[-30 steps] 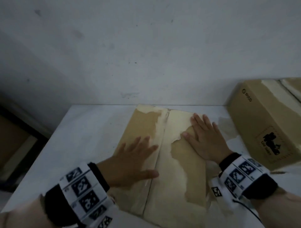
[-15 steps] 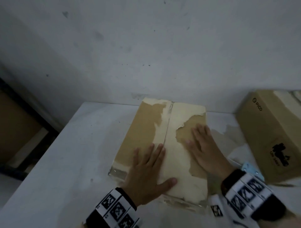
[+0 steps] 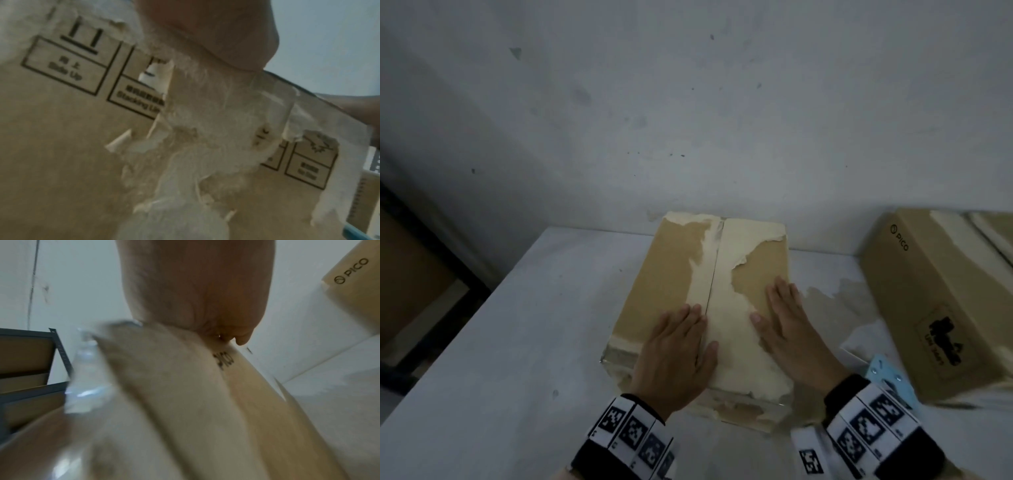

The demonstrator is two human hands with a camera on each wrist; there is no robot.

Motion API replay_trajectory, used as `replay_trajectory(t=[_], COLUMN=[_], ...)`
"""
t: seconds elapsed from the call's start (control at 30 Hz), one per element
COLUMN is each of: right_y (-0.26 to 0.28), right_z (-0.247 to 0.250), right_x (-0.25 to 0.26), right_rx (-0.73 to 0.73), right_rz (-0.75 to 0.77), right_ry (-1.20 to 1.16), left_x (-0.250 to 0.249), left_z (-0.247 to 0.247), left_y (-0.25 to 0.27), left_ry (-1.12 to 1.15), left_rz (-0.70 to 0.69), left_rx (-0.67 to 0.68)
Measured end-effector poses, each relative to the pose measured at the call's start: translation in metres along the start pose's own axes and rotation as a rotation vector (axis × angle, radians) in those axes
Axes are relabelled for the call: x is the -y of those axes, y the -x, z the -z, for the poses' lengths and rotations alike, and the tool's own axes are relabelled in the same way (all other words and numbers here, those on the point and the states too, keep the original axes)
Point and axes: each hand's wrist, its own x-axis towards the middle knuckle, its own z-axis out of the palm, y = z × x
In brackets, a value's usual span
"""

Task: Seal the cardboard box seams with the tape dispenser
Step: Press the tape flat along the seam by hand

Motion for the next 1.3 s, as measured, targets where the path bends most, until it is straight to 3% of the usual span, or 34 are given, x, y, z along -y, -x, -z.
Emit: replay_trajectory(t=[0.2,0.4,0.5,0.7,0.8,0.97,1.3], right_y=[0.020,0.012,0.005,-0.021,-0.043,-0.078,-0.138], right_z=[-0.012,-0.013,-0.014,-0.030,-0.039,-0.065,-0.122], right_x=[-0.002,-0.003,0.003,0.030,0.051,0.088,0.153], right_rx=[0.039,0.020,0.015,-0.004,0.049,0.098,0.159], right_rz=[0.013,0.043,0.072,0.065,0.037,0.159,0.197], right_ry=[-0.031,-0.072,-0.170,-0.324,-0.279,-0.078,0.023], left_x=[0.011,0.017,0.024,0.048,0.080,0.149,0.252], left_z=[-0.017,-0.018,-0.011,0.020,0.029,0.048,0.080], left_y=[0.003,-0.003,-0.004,-0.013,-0.018,-0.022,-0.030], left_ry=[0.025,0.009,0.026,-0.002,-0.100,-0.166,-0.154], left_rz=[-0.242,-0.294,-0.196,0.355,0.397,0.438,0.498], left_rx=[-0.368,-0.499,-0.376,0.109,0.225,0.267,0.162])
